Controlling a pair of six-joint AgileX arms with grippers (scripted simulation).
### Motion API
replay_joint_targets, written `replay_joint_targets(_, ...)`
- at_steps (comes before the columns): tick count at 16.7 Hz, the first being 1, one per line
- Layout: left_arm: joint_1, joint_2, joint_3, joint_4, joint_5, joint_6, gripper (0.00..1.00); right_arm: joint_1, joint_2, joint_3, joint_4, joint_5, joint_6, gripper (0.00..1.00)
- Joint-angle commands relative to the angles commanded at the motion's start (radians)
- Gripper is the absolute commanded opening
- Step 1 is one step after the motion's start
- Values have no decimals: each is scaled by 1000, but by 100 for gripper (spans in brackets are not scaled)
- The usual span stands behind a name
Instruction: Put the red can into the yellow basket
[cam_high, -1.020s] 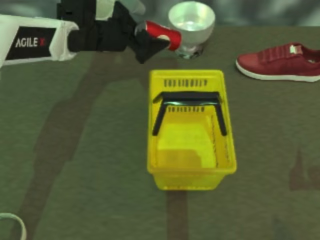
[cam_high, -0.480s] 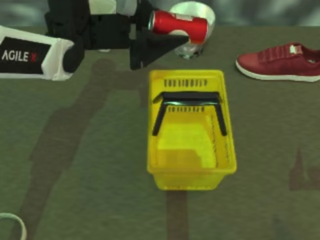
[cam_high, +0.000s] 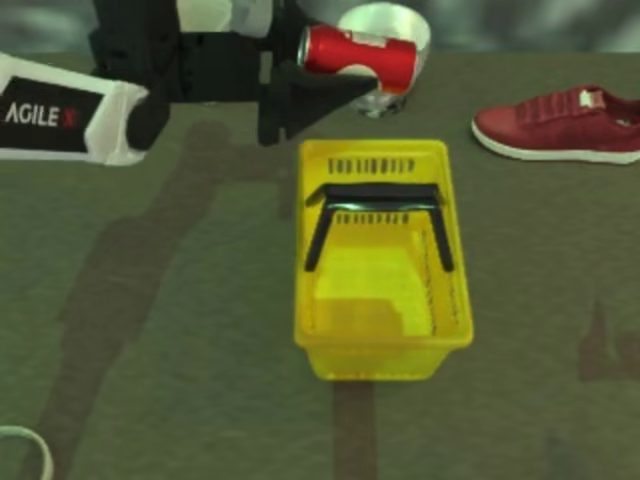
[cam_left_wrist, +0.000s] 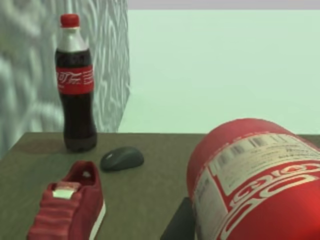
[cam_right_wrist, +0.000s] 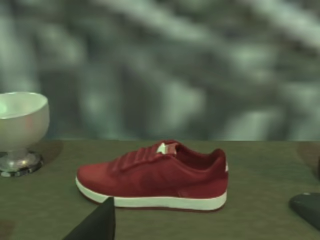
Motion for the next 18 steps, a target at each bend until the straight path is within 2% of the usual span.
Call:
replay_joint_targets(7,18,204,-46,266,2,-7,0,0,0,0,0,0,0,100)
replay_joint_targets(12,20,231,-54,295,1,-8,0,0,0,0,0,0,0,100)
replay_joint_targets(18,20,231,-54,295,1,-8,45,0,0,0,0,0,0,100)
